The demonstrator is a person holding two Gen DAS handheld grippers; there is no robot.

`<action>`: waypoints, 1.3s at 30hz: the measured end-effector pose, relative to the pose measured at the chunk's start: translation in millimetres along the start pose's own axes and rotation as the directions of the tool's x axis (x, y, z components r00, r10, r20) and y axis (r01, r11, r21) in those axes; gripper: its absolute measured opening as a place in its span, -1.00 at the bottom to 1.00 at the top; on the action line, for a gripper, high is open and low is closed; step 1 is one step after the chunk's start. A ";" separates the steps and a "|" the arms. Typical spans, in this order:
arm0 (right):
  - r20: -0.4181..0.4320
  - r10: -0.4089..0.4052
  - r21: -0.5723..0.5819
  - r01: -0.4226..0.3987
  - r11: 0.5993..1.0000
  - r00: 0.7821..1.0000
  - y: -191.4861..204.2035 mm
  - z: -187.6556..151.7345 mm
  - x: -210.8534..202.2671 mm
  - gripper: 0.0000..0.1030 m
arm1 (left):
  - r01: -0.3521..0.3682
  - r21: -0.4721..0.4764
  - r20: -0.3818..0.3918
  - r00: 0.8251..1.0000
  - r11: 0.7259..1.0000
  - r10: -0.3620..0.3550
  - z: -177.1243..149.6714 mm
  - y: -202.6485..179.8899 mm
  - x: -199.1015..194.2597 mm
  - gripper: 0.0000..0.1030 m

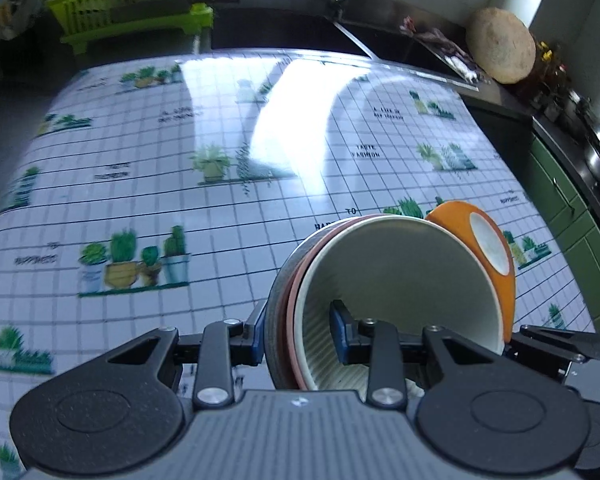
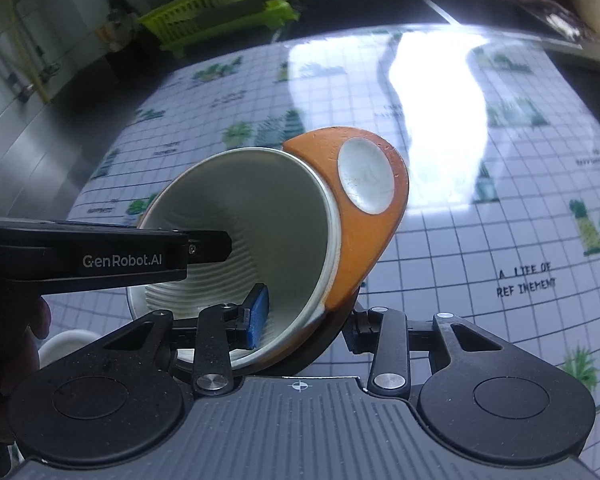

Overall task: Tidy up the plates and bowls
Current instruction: 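Lower the colander bowl into the terracotta bowl with the left gripper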

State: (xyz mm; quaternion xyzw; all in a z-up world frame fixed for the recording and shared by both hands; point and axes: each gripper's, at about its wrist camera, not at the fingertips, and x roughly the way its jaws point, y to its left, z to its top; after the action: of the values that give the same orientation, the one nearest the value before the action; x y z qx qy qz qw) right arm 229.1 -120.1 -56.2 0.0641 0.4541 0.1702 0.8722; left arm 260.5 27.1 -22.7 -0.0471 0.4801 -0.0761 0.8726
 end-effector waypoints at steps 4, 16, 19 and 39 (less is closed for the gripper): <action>0.013 0.030 -0.045 -0.030 0.999 0.999 14.2 -6.6 -20.5 -0.24 | -0.031 -0.027 0.032 0.999 0.999 0.032 -12.7 0.4 -28.3 -0.39; -0.009 0.137 -0.181 -0.137 0.974 0.990 63.5 -44.2 -55.7 -0.24 | -0.118 -0.149 0.081 0.988 0.982 0.131 -78.0 21.5 -100.2 -0.39; -0.029 0.163 -0.207 -0.166 0.964 0.986 75.5 -56.0 -57.6 -0.24 | -0.142 -0.184 0.077 0.984 0.973 0.158 -95.8 29.5 -111.1 -0.39; -0.151 0.203 -0.314 -0.242 0.918 0.967 122.8 -101.7 -33.9 -0.28 | -0.227 -0.332 -0.022 0.972 0.916 0.233 -164.4 74.9 -118.2 -0.39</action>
State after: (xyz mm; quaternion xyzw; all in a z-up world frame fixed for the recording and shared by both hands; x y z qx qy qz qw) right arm 99.0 -21.8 -56.2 -0.0415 0.4584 0.3454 0.8178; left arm 65.8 120.3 -24.1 -0.1373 0.4805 0.1095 0.8592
